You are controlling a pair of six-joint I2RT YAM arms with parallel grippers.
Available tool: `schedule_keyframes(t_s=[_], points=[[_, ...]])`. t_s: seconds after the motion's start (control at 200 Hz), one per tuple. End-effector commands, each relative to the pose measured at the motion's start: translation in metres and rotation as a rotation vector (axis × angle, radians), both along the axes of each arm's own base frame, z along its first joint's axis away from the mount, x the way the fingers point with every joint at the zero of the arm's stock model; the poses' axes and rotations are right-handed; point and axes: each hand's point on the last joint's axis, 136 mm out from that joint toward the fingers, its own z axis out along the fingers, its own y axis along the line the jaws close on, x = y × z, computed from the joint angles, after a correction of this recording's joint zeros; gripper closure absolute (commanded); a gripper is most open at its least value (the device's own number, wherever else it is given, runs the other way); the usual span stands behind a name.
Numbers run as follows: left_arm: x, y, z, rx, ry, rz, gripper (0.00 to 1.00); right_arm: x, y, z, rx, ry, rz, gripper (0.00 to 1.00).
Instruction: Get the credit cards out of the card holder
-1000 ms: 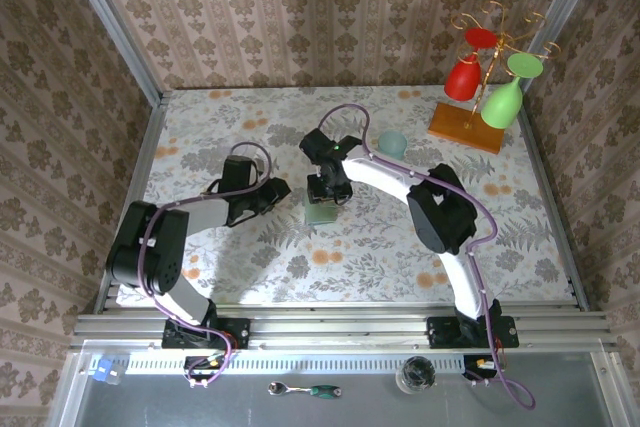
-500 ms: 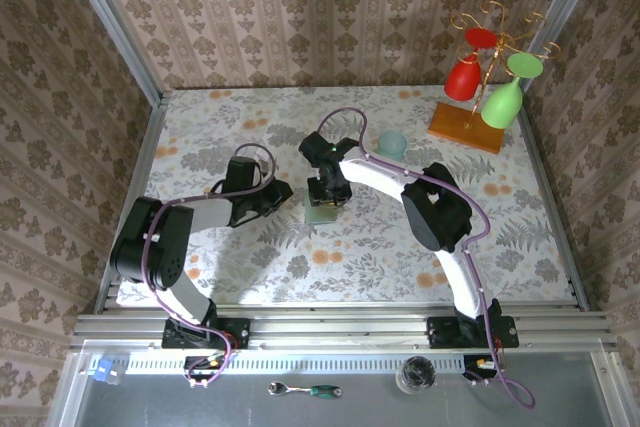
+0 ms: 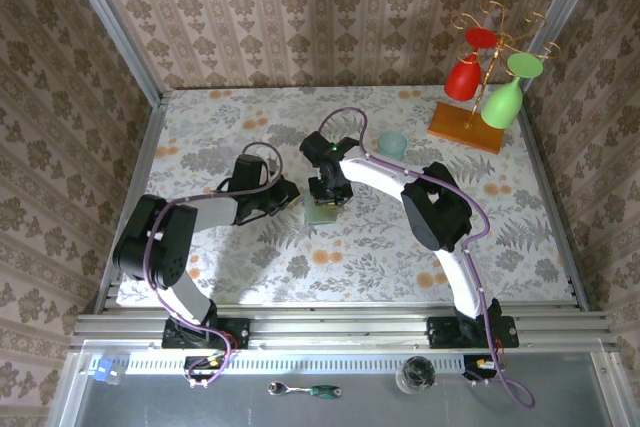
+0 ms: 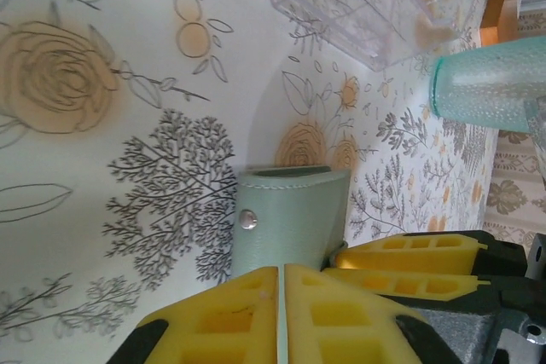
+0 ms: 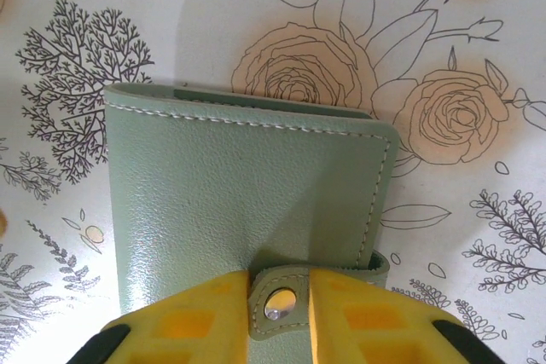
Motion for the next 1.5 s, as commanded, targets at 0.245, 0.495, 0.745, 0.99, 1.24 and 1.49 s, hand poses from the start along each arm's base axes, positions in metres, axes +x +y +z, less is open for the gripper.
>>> schedule_keyframes(t_s=[0.245,0.495,0.745,0.99,1.24,1.49], points=[[0.000,-0.023,-0.002,-0.017,0.036,-0.040,0.95,-0.014,-0.007,-0.024,-0.034,0.069,-0.009,0.90],[-0.010,-0.037,-0.013,-0.013,0.069,-0.074,0.99,-0.013,-0.008,-0.024,-0.037,0.063,-0.012,1.00],[-0.020,-0.030,-0.037,0.036,0.150,-0.069,1.00,-0.012,-0.014,-0.024,-0.080,0.048,-0.011,1.00],[-0.037,-0.008,-0.065,0.171,0.222,-0.060,1.00,-0.012,-0.029,-0.023,-0.229,0.010,0.026,1.00],[-0.047,0.004,-0.085,0.249,0.278,-0.072,1.00,-0.011,-0.041,-0.019,-0.383,-0.027,0.078,1.00],[-0.054,0.009,-0.097,0.274,0.313,-0.078,1.00,-0.008,-0.056,-0.011,-0.477,-0.063,0.087,1.00]])
